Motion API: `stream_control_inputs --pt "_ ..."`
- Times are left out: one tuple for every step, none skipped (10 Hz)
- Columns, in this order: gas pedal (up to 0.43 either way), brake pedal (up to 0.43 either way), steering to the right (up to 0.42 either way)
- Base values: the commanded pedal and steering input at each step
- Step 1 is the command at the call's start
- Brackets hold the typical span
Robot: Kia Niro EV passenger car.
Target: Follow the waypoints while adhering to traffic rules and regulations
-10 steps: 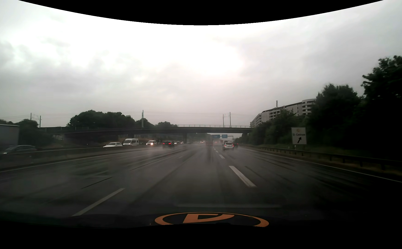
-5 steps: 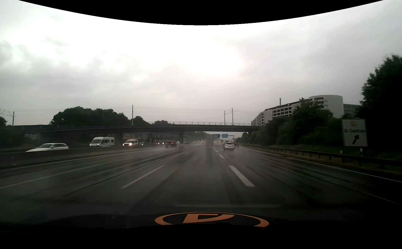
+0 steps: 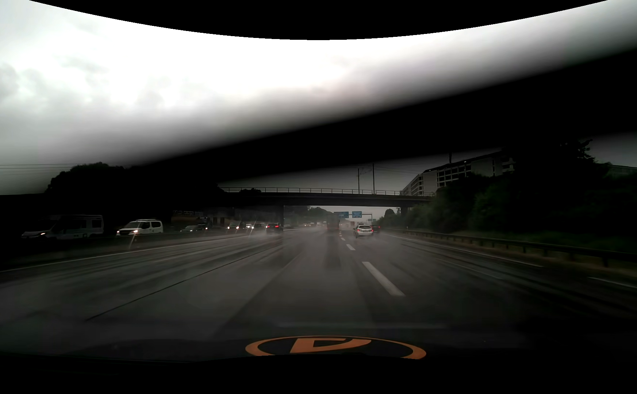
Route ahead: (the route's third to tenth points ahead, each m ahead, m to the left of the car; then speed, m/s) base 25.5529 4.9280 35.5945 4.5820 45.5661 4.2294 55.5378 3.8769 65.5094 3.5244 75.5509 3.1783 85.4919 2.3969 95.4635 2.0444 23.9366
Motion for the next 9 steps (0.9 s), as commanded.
stream_control_inputs --pt "0.138 0.0 -0.001" --pt "0.138 0.0 -0.001" --pt "0.138 0.0 -0.001" --pt "0.138 0.0 -0.001" --pt "0.138 0.0 -0.001" --pt "0.138 0.0 -0.001" --pt "0.138 0.0 -0.001" --pt "0.138 0.0 0.0" --pt "0.138 0.0 0.0"
